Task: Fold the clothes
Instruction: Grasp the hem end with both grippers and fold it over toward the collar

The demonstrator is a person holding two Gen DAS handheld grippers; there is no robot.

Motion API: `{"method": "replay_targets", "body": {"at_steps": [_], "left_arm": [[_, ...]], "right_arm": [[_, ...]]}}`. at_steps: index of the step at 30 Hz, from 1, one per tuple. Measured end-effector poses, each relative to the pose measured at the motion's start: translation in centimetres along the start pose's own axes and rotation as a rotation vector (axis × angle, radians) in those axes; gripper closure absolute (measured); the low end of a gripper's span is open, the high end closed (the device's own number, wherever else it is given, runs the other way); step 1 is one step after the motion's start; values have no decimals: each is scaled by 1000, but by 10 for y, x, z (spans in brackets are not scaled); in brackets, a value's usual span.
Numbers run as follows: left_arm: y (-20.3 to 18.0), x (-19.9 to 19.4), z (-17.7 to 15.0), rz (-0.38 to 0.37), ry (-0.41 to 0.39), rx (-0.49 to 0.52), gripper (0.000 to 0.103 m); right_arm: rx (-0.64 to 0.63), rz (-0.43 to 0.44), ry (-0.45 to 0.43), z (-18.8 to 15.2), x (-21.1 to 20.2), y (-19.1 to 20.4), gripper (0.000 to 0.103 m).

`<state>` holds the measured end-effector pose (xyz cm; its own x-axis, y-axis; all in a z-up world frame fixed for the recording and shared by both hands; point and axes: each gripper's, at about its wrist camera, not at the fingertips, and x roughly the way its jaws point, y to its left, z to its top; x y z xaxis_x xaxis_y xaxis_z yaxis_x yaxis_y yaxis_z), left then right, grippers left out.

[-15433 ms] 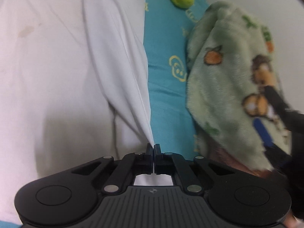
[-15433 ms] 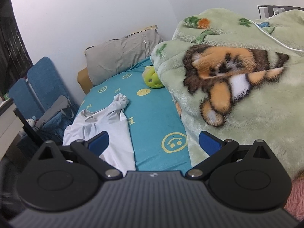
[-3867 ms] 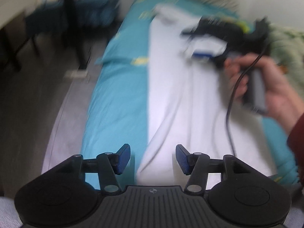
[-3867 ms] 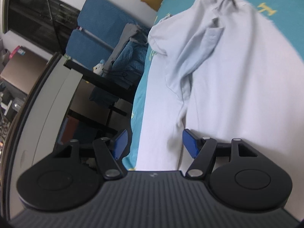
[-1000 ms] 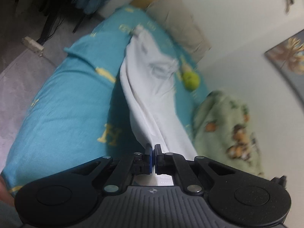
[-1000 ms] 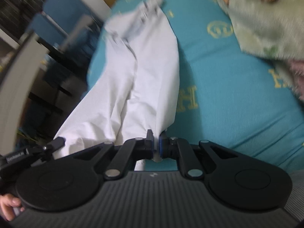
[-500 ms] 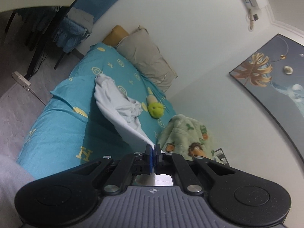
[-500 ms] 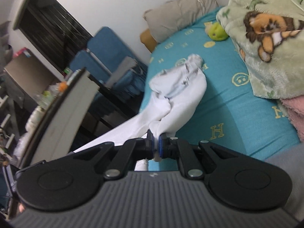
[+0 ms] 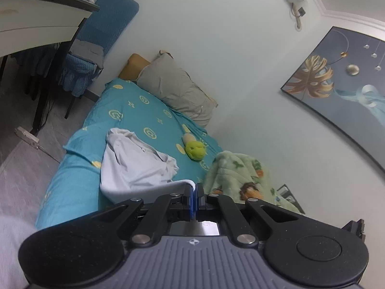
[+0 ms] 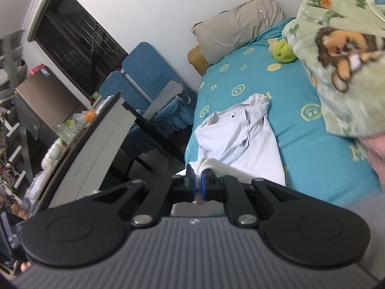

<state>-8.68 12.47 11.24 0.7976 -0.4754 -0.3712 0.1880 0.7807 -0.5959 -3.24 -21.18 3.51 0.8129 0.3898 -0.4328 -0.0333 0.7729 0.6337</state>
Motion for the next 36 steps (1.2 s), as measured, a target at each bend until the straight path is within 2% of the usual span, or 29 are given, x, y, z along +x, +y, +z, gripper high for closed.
{"method": "replay_targets", "body": {"at_steps": [6, 10, 16, 21, 24, 29, 34, 36], "left_arm": [[14, 100, 38, 104, -4, 73, 102], [34, 172, 52, 156, 25, 82, 102], [77, 275, 50, 226, 98, 122, 102], [124, 341, 31, 289, 170, 165, 102], [146, 370, 19, 319, 217, 175, 102], [163, 398, 4, 351, 284, 214, 102], [158, 398, -2, 370, 289, 271, 101], [150, 391, -2, 367, 274, 292, 94]], "right_arm": [[1, -48, 13, 44, 84, -20, 95], [28, -86, 38, 61, 143, -47, 95], [16, -146, 119, 66, 229, -87, 95], [-40, -219, 200, 57, 290, -115, 94], [-73, -260, 241, 50, 317, -129, 94], [-138, -288, 286, 42, 335, -131, 94], [-158, -298, 291, 40, 338, -131, 94], [-152, -310, 282, 41, 335, -128, 92]]}}
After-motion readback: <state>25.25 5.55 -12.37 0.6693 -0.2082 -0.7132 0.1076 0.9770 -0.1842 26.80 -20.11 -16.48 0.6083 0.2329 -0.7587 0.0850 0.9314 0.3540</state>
